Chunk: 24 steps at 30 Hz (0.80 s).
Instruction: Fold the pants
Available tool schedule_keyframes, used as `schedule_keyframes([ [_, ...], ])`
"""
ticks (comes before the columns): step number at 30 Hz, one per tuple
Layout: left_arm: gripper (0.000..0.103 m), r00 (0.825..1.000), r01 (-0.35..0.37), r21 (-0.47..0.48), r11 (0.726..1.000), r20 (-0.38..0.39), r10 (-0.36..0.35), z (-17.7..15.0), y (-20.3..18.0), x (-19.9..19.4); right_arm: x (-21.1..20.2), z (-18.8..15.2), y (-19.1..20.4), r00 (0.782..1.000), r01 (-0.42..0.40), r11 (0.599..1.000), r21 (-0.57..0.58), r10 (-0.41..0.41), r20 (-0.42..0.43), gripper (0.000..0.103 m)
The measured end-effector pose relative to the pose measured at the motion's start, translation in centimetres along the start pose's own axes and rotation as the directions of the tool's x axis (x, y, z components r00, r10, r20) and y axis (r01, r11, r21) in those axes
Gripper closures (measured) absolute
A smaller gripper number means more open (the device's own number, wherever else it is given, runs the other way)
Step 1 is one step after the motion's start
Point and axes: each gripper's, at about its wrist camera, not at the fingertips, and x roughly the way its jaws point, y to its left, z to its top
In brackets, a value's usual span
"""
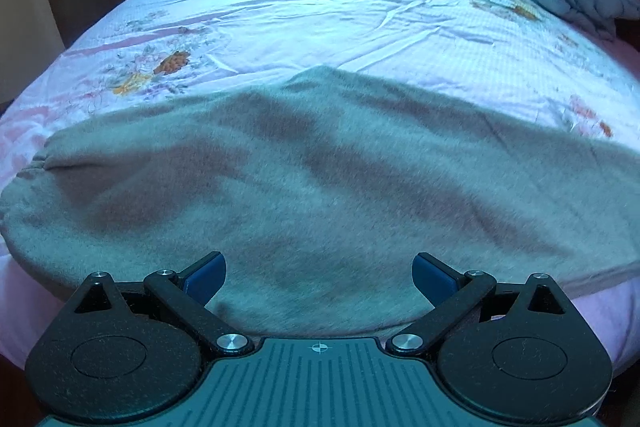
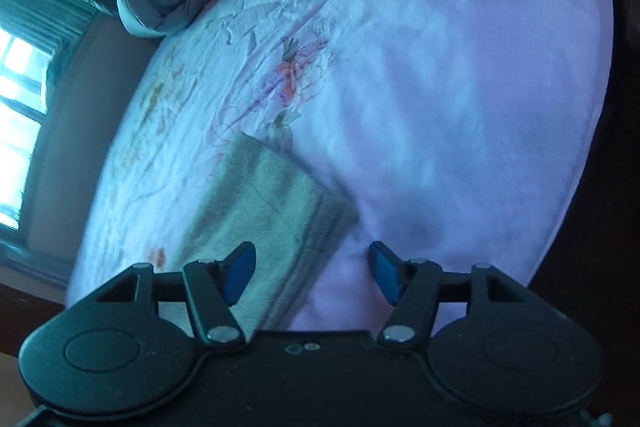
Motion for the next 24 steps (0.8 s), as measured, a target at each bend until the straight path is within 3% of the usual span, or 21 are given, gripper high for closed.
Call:
schedule_keyframes([
  [1,0.004,1.000,0.017,0.000,1.000,0.004,-0.017,0.3,-0.3,-0.2,0.3,-0.1,0.1,1.000,-0.011,1.000,0.009,0.011,-0.009,0.051],
  [3,0.004,0.999,0.039,0.030,0.999,0.022,-0.040,0.9,-1.9,-0.5,0.5,-0.4,0.5,1.000,-0.022,1.000,0.014,0.022,-0.009,0.070],
  [6,0.004,0.992,0.115,0.110,0.987,0.031,-0.119,1.6,-5.5,-0.8,0.7,-0.3,0.5,1.000,0.000,1.000,0.020,0.000,0.012,0.086],
  [10,0.004,0.973,0.221,0.204,0.954,0.014,-0.229,2.1,-11.8,-0.8,0.9,-0.4,0.1,1.000,-0.014,0.999,0.047,0.013,0.017,0.082],
  [14,0.004,0.962,0.267,0.292,0.919,-0.022,-0.273,1.4,-17.0,-0.2,1.1,-0.3,-0.1,1.000,-0.014,0.997,0.081,0.012,0.025,0.080],
  [16,0.004,0.971,0.238,0.328,0.914,-0.042,-0.237,0.8,-18.6,0.4,1.1,-0.4,0.2,0.999,-0.004,0.998,0.070,0.001,0.032,0.082],
  [18,0.014,0.978,0.206,0.333,0.920,-0.083,-0.189,0.2,-19.0,1.5,0.6,-0.6,1.6,0.998,0.030,0.999,-0.027,-0.029,0.049,0.090],
  [24,0.016,0.983,0.180,0.290,0.940,-0.088,-0.162,-0.5,-18.8,2.4,-1.3,-1.4,6.6,0.991,0.042,0.957,-0.286,-0.004,0.131,0.097],
])
